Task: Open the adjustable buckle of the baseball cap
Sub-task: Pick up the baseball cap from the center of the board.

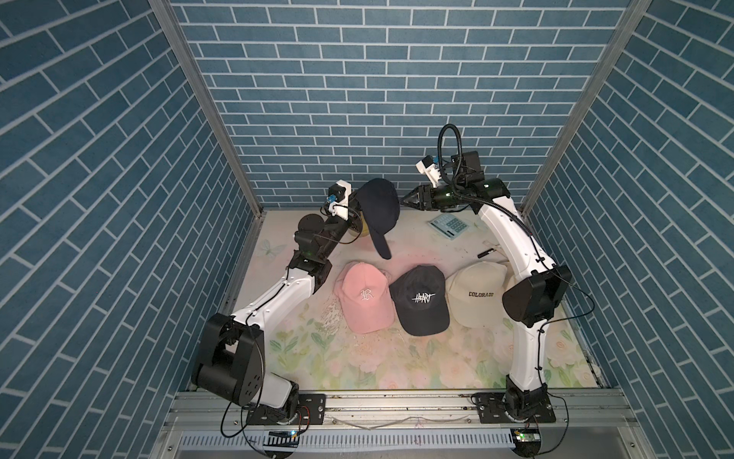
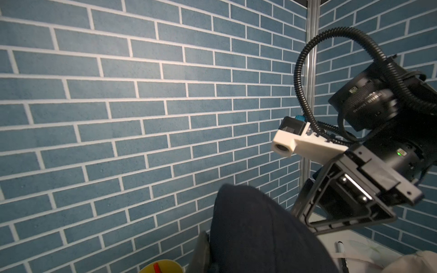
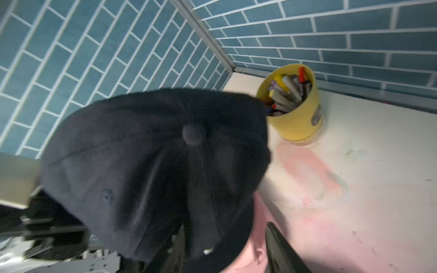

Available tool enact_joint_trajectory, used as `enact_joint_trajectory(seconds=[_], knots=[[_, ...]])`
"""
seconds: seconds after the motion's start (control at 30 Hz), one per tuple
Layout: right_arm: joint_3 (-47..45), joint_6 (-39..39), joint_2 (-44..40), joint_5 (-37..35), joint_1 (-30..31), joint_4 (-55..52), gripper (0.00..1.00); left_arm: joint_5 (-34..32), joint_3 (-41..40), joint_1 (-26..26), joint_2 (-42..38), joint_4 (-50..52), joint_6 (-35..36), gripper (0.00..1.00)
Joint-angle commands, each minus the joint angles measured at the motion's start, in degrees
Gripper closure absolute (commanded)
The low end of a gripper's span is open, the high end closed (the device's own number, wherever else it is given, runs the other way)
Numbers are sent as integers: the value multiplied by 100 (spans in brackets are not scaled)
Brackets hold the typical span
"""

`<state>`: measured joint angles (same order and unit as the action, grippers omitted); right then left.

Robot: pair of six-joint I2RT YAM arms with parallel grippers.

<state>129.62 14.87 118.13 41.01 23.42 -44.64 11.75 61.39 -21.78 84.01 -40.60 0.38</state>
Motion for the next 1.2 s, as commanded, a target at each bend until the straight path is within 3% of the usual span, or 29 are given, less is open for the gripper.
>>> enact_joint_trajectory(seconds=[0.0, 0.17, 0.27, 0.4, 0.63, 0.8, 1.0, 1.17], knots=[[-336, -485, -334, -1280, 41, 391, 40, -679, 564, -119, -43, 1268, -229, 100], [-510, -1411, -587, -2288, 624, 687, 39, -1494, 1551, -418, 321, 2563, -416, 100], [-1476, -1707, -1019, -2856, 1081, 1596, 37, -1830, 2061, -563, 556, 3183, -433, 100], [-3160, -1478, -1837, -3120, 1218, 3511, 36, -2070, 2398, -645, 773, 3597, -495, 100], [-4043, -1985, -2410, -3917, 1759, 4357, 35, -2648, 2936, -815, 1089, 4179, -577, 100], [-4860, -1867, -2587, -4378, 2011, 5608, 33, -2660, 3161, -879, 1138, 4404, -761, 100], [-5079, -2430, -2541, -4792, 2105, 6077, 32, -2414, 3273, -881, 1075, 4659, -1115, 100], [-5084, -2761, -2422, -5792, 2118, 6598, 33, -2040, 3302, -885, 977, 4852, -1390, 100]])
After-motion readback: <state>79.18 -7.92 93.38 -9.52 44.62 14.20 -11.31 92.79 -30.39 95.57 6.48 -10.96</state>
